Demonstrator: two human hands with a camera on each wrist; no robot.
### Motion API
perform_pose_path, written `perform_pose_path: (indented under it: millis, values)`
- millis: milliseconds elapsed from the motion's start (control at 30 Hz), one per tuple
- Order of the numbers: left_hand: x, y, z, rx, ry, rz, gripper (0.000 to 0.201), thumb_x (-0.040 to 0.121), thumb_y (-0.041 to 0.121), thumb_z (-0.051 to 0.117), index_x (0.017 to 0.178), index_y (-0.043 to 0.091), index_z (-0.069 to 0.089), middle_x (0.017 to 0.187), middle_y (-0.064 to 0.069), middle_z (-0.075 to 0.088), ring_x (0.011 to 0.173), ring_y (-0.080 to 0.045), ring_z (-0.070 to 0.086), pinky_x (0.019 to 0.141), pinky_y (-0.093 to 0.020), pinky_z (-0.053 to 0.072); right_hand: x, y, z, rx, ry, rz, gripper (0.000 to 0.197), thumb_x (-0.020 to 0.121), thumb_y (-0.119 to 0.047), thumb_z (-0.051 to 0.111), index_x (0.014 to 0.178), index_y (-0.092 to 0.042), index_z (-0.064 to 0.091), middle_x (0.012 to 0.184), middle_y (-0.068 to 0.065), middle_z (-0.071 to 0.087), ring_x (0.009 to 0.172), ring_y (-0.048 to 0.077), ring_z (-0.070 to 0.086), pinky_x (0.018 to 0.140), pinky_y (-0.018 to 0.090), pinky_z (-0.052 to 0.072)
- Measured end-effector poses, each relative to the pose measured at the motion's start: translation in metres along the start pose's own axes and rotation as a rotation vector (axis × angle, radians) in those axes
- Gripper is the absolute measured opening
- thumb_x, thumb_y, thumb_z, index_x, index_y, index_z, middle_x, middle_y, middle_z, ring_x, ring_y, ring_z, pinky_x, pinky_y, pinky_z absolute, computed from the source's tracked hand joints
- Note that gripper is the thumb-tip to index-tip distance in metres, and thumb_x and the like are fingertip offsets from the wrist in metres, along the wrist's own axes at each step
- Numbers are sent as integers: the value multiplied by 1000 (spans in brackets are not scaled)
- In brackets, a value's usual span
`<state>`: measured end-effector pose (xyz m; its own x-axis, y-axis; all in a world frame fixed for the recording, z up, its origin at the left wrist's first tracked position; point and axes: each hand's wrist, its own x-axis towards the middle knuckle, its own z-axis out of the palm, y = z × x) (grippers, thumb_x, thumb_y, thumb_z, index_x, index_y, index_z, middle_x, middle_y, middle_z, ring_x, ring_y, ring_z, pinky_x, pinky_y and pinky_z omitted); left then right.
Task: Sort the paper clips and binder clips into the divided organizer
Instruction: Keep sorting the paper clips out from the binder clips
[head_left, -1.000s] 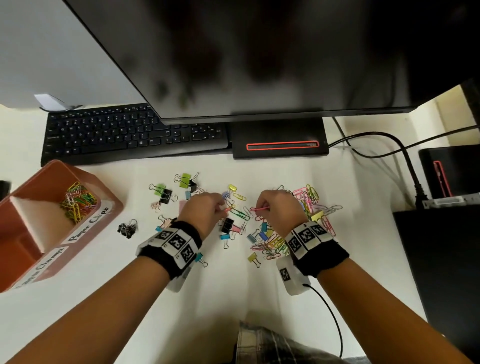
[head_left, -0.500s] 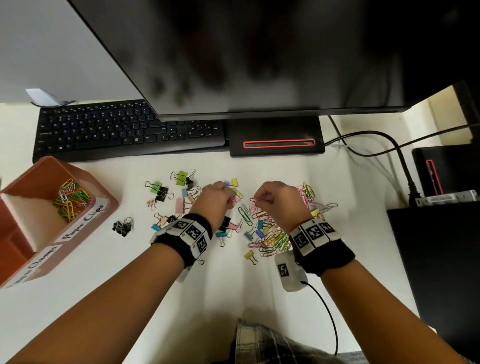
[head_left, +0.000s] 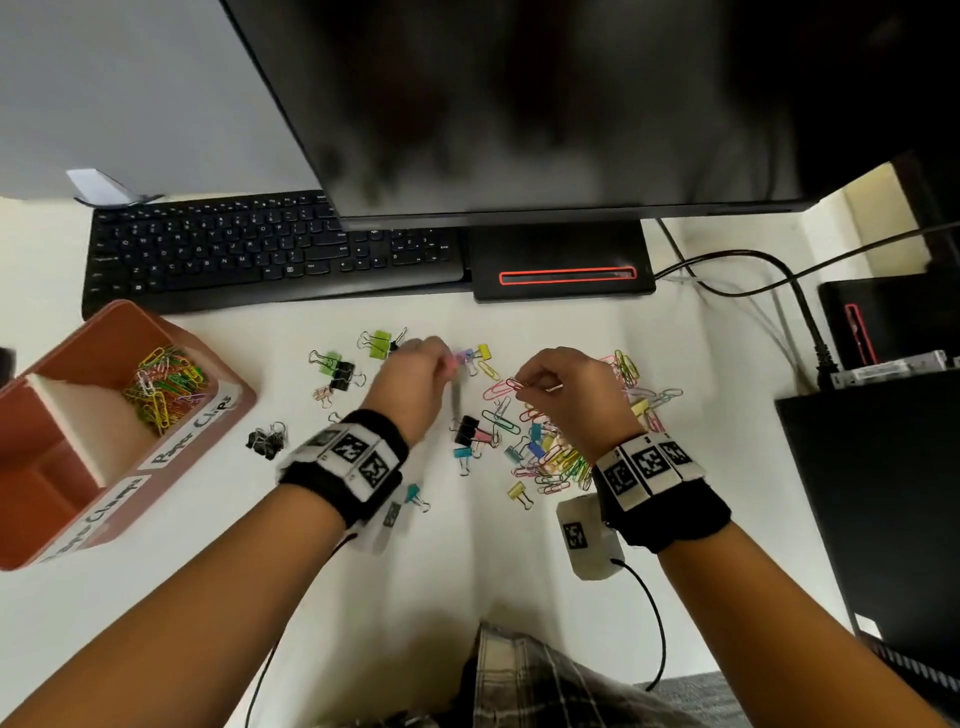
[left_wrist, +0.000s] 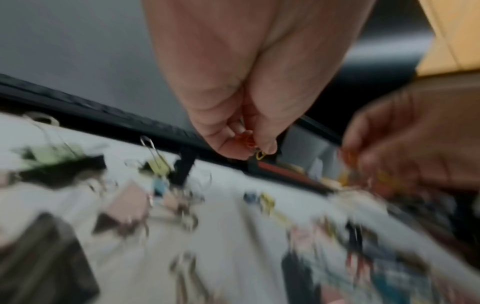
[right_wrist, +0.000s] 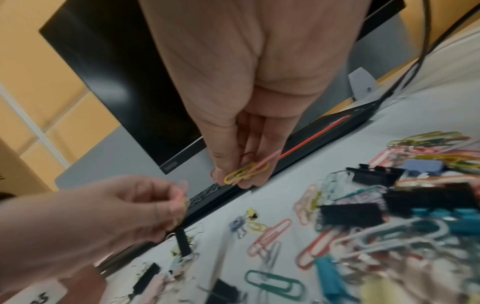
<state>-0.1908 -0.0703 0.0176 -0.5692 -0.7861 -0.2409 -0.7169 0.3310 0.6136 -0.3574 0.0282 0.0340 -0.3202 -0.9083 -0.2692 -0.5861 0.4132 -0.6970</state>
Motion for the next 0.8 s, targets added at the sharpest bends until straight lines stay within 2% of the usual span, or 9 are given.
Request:
perform_pose_path:
  millis: [67, 133, 267, 433, 500, 567, 633, 733, 800]
  values:
    - [-14, -8, -34, -96, 139, -20, 7, 91, 14, 53, 91, 10, 58, 88, -4, 60, 76, -18, 56, 66, -22, 43, 0, -17, 6, -2, -21, -32, 9, 78, -11, 71, 87, -12, 69, 90, 3, 68, 76, 13, 63, 76, 31, 55]
    - [-32, -26, -72, -135, 257, -73, 8, 90, 15, 56, 92, 8, 59, 85, -4, 62, 75, -18, 56, 68, -24, 43, 4, -45, 17, -1, -47, -84, 12, 79, -10, 70, 90, -12, 69, 93, 2, 68, 76, 11, 61, 76, 24, 52]
    - [-64, -77, -142, -87, 428, -253, 13, 89, 18, 57, 91, 6, 60, 82, -3, 59, 75, -18, 53, 67, -21, 33, 22, -117, 54, 64, -95, -260, 16, 78, -8, 69, 93, -14, 68, 89, 0, 63, 74, 8, 58, 75, 16, 46]
    - [-71, -136, -183, -51, 395, -423, 16, 82, 25, 68, 86, 11, 62, 84, -6, 66, 75, -22, 60, 74, -30, 46, 45, -216, 129, 89, -165, -424, 14, 80, -10, 67, 92, -16, 69, 93, 4, 64, 76, 13, 57, 76, 22, 45]
    - [-69, -153, -186, -99, 373, -466, 23, 80, 25, 69, 96, 9, 63, 93, -10, 70, 85, -24, 66, 84, -33, 51, 53, -241, 163, 84, -198, -394, 17, 82, -12, 66, 99, -12, 68, 99, 9, 65, 81, 17, 59, 84, 28, 48]
    - [-72, -161, -189, -71, 380, -467, 24, 86, 18, 61, 107, 8, 63, 104, -11, 69, 98, -25, 64, 92, -32, 47, 54, -252, 188, 91, -241, -339, 24, 85, -15, 63, 107, -9, 66, 104, 14, 65, 92, 26, 63, 89, 40, 50]
    - [-80, -163, -194, -101, 407, -423, 25, 87, 7, 51, 110, 8, 62, 107, -11, 69, 102, -25, 63, 95, -31, 45, 46, -252, 195, 63, -256, -334, 27, 88, -19, 59, 113, -11, 62, 112, 13, 63, 99, 27, 62, 91, 42, 51]
    - [-95, -152, -194, -156, 425, -300, 25, 88, 4, 49, 109, 12, 60, 106, -6, 68, 100, -19, 63, 93, -28, 44, 28, -232, 178, 128, -224, -383, 23, 89, -17, 56, 112, -15, 62, 113, 4, 61, 98, 17, 62, 91, 30, 52]
    - [-100, -139, -182, -216, 384, -208, 19, 89, 10, 52, 104, 18, 60, 100, 0, 68, 94, -14, 63, 88, -28, 47, 14, -201, 156, 133, -177, -402, 20, 89, -16, 57, 108, -17, 63, 105, -3, 59, 91, 9, 60, 85, 22, 51]
